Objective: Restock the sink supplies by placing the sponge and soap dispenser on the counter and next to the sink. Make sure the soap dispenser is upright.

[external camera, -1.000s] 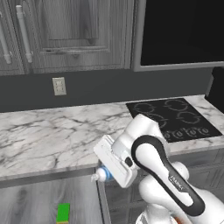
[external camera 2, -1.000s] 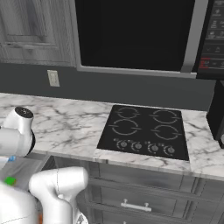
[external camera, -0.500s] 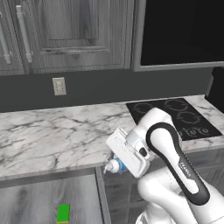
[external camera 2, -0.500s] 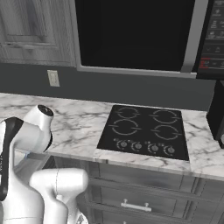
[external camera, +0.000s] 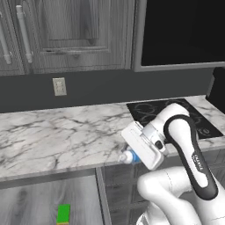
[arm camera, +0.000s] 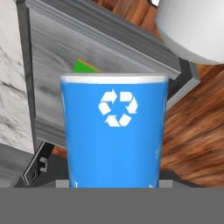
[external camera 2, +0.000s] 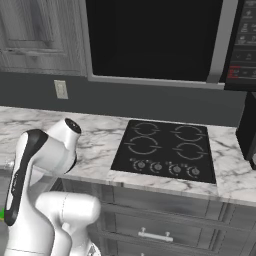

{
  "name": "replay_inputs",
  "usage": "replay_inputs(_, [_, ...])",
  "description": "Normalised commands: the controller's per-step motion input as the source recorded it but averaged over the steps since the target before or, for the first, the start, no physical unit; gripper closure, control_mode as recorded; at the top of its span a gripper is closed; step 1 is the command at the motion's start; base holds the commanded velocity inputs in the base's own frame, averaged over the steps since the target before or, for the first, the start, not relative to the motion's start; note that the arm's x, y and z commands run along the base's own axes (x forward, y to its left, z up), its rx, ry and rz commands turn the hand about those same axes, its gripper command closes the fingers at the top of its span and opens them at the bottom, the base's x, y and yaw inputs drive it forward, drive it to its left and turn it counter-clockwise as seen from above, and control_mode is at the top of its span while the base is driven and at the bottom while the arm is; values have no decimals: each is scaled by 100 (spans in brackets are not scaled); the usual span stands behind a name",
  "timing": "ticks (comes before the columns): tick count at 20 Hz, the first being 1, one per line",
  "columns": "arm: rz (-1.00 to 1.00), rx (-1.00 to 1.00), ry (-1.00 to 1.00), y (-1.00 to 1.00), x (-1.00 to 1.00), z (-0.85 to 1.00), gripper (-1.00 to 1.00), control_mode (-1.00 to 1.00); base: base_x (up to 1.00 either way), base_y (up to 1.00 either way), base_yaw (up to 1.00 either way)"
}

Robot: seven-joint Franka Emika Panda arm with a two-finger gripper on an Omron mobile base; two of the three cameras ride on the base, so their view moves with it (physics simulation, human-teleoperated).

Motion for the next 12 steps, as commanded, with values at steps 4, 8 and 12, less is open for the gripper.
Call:
replay_inputs(4, [-11, 3, 0, -15, 3, 2, 100, -100, 0, 0, 0])
replay_inputs(8, [-2, 0, 0, 0, 4, 0, 100, -100, 0, 0, 0])
replay_inputs(12, [0, 0, 1, 0, 12, 0, 100, -100, 0, 0, 0])
